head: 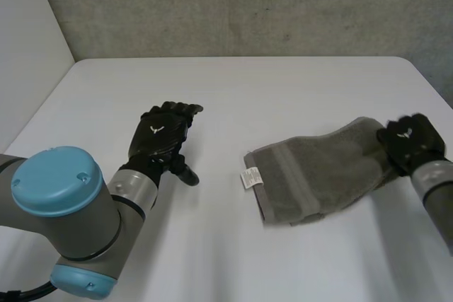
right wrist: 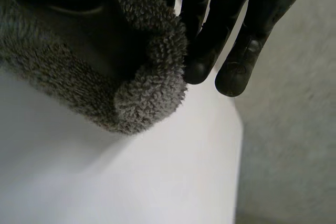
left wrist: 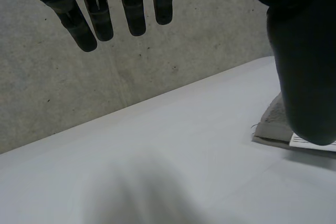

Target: Fold the towel.

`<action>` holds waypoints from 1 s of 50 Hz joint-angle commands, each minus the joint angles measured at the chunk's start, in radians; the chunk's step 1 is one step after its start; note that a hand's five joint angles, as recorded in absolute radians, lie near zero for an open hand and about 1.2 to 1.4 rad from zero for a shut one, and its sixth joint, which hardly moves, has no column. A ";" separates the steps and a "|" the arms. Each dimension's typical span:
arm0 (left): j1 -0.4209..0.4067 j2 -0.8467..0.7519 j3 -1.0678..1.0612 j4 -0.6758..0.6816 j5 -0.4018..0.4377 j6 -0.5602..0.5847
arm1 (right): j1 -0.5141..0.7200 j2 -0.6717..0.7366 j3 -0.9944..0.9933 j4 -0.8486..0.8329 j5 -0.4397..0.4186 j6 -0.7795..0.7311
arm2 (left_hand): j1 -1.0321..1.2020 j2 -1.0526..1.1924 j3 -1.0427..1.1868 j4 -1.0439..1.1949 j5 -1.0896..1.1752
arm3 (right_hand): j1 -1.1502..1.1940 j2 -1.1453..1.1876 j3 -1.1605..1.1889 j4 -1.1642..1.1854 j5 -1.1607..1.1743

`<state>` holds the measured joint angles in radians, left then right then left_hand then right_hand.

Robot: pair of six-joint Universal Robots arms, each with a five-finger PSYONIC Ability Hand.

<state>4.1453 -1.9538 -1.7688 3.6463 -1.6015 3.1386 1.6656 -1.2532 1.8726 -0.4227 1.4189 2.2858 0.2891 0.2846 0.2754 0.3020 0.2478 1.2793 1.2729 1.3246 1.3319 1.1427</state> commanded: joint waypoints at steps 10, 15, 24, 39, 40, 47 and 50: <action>0.001 -0.002 0.000 0.001 0.000 0.005 | 0.598 0.107 -0.013 -0.007 0.008 -0.048 | -0.090 -0.086 -0.077 -0.103 -0.223 | -0.295 -0.288 -0.340 -0.347 -0.333; -0.007 -0.004 0.005 0.006 0.009 0.008 | 0.562 0.069 -0.009 -0.018 0.018 -0.028 | -0.093 -0.089 -0.079 -0.106 -0.226 | -1.105 -1.098 -1.150 -1.157 -1.143; -0.051 -0.014 0.048 0.017 0.008 -0.027 | 0.416 -0.074 -0.003 -0.013 0.025 0.131 | -0.061 -0.056 -0.047 -0.074 -0.194 | -1.105 -1.098 -1.150 -1.157 -1.143; -0.181 -0.212 0.276 -0.051 0.008 -0.153 | 0.302 0.015 -0.125 0.151 -0.061 0.343 | -0.034 -0.030 -0.021 -0.047 -0.168 | -1.105 -1.098 -1.150 -1.157 -1.143; -0.194 -0.244 0.307 -0.072 0.006 -0.153 | 0.287 0.046 -0.145 0.172 -0.066 0.345 | -0.034 -0.030 -0.021 -0.047 -0.168 | -1.105 -1.098 -1.150 -1.157 -1.143; -0.217 -0.359 0.399 -0.186 0.002 -0.149 | 0.264 0.164 -0.224 0.272 -0.069 0.351 | -0.034 -0.030 -0.021 -0.047 -0.168 | -1.105 -1.098 -1.150 -1.157 -1.143; -0.217 -0.384 0.399 -0.236 0.000 -0.147 | 0.256 0.207 -0.257 0.337 -0.074 0.359 | -0.034 -0.030 -0.021 -0.047 -0.168 | -1.105 -1.098 -1.150 -1.157 -1.143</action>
<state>3.9322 -2.2812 -1.3949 3.4942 -1.5980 2.9863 1.9318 -1.1159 1.6652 -0.1678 1.3469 2.6377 0.2834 0.2856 0.2735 0.3022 0.2748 0.2279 0.2426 0.2421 0.2538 0.0634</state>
